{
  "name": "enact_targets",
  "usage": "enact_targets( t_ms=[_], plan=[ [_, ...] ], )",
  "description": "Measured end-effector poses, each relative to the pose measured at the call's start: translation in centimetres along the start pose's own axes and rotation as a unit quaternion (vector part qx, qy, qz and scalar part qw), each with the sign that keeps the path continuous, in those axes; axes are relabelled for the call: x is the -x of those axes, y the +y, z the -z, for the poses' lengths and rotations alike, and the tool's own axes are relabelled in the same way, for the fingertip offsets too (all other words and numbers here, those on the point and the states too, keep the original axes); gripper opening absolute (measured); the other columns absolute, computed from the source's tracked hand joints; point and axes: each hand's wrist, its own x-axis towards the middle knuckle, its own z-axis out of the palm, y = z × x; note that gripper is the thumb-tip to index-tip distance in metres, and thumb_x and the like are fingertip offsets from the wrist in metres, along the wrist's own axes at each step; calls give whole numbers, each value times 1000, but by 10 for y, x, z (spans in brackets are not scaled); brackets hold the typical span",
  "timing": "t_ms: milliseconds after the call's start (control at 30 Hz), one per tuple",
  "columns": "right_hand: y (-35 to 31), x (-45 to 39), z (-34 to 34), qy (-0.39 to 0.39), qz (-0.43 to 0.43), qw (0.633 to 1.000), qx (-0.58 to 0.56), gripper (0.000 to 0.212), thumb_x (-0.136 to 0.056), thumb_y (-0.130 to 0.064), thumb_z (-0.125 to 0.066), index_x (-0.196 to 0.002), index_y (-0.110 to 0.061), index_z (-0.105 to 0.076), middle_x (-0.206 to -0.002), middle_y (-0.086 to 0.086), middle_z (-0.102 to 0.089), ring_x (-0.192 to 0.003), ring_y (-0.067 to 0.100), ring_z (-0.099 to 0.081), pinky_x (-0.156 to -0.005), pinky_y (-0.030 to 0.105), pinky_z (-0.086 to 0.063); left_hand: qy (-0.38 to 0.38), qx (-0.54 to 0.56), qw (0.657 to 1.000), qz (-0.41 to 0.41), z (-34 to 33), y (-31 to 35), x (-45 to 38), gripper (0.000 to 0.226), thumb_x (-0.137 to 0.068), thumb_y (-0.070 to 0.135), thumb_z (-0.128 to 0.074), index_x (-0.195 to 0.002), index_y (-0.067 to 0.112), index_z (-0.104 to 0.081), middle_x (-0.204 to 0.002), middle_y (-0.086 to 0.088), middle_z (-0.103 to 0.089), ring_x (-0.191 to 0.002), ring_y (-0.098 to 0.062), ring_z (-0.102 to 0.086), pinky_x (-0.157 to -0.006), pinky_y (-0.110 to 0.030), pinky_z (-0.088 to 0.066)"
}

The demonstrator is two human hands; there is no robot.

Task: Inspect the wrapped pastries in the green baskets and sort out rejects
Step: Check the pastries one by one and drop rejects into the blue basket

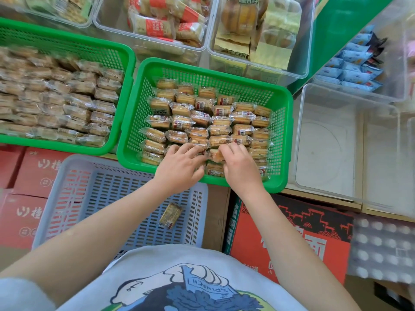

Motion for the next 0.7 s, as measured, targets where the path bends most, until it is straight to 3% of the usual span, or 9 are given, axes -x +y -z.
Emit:
enact_targets(
  t_ms=[67,167,300,367,467,533,600,700],
  plan=[
    [-5,-1,-2,-24,-10,999,36,31,-78,14,-57,-101,-7,-55,-96,11,-54,-85,30,-48,-63,42,-45,15,-3,1000,2,-2,0,-1,60,-94,46,-22,-132,28,-63,-148,1,-52,-138,-22,-39,-106,-48,-33],
    [-12,-5,-3,-67,-31,996,48,27,-87,10,-49,-106,-8,-51,-103,11,-50,-94,29,-47,-67,35,-33,34,-4,999,4,-4,0,-1,54,-93,44,-27,-126,26,-66,-146,-2,-54,-135,-24,-42,-103,-50,-35],
    [-11,-10,0,-129,-49,990,-30,31,-97,-10,-52,-128,-10,-48,-115,10,-54,-109,27,-49,-83,38,-46,57,-8,998,2,-9,-2,-2,46,-93,42,-37,-122,20,-66,-137,-3,-59,-130,-26,-44,-99,-48,-38],
    [-8,-10,-1,-135,-52,988,-53,26,-99,-15,-52,-123,-9,-47,-109,10,-56,-103,27,-50,-83,39,-47,79,5,997,3,-11,-3,-2,46,-93,41,-39,-124,17,-63,-134,-4,-60,-129,-27,-46,-99,-47,-39],
    [-2,-8,-10,-97,-42,994,4,11,-98,-11,-53,-108,-8,-54,-99,10,-60,-96,30,-51,-81,41,-44,120,43,992,-13,-13,0,-5,40,-91,33,-50,-125,14,-59,-134,-12,-57,-128,-35,-48,-102,-51,-41],
    [0,-9,-14,-64,-55,996,17,6,-94,-8,-58,-98,-6,-62,-95,11,-61,-94,34,-52,-78,44,-44,120,42,991,-48,-12,3,-11,36,-92,30,-53,-125,17,-59,-144,-15,-49,-139,-38,-38,-111,-56,-35],
    [0,-16,-15,-51,-63,997,17,7,-92,-7,-59,-92,-5,-66,-97,13,-59,-96,35,-51,-78,47,-46,81,33,994,-64,-11,6,-15,37,-98,36,-46,-130,23,-59,-159,-13,-35,-151,-34,-18,-120,-55,-20],
    [1,-29,-9,-96,-54,993,29,19,-97,-21,-56,-99,-7,-68,-112,11,-53,-111,30,-46,-91,44,-43,41,27,997,-53,-10,7,-16,42,-102,42,-34,-130,27,-62,-167,-8,-16,-155,-27,1,-125,-49,-3]
  ],
)
